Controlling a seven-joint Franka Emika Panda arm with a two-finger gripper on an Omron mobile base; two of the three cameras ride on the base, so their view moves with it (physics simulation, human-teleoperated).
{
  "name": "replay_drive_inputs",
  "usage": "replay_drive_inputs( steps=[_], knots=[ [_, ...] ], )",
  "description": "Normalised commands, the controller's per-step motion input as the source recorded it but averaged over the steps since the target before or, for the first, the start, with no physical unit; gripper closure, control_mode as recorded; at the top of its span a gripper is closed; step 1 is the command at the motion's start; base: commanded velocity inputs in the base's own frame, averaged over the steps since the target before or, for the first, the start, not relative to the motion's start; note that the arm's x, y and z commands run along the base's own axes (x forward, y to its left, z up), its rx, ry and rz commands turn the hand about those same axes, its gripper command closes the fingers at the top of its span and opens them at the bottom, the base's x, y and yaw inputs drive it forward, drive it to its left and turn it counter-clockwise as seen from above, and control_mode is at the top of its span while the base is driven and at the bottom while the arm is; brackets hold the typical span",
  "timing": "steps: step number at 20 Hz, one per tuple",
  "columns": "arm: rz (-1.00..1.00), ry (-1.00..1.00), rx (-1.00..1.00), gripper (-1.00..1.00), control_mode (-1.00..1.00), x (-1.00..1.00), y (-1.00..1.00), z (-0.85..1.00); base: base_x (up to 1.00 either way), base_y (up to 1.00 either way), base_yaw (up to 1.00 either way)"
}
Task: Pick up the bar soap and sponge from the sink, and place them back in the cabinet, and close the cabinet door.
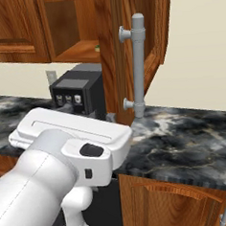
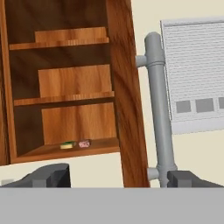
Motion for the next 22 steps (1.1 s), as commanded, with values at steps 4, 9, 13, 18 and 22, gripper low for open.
replay_drive_inputs(
  steps=[4, 9, 13, 18, 22],
  knots=[
    [0.0, 0.0, 0.0, -1.0, -1.0, -0.07, -0.18, -0.01, 0.0, 0.0, 0.0],
    [0.0, 0.0, 0.0, -1.0, -1.0, -0.07, -0.16, -0.01, 0.0, 0.0, 0.0],
    [0.0, 0.0, 0.0, -1.0, -1.0, -0.02, -0.16, -0.03, 0.0, 0.0, 0.0],
    [0.04, 0.0, 0.0, -1.0, -1.0, -0.03, -0.16, -0.05, 0.0, 0.0, 0.0],
    [0.07, 0.0, 0.0, -1.0, -1.0, -0.01, -0.2, -0.07, 0.0, 0.0, 0.0]
  ],
)
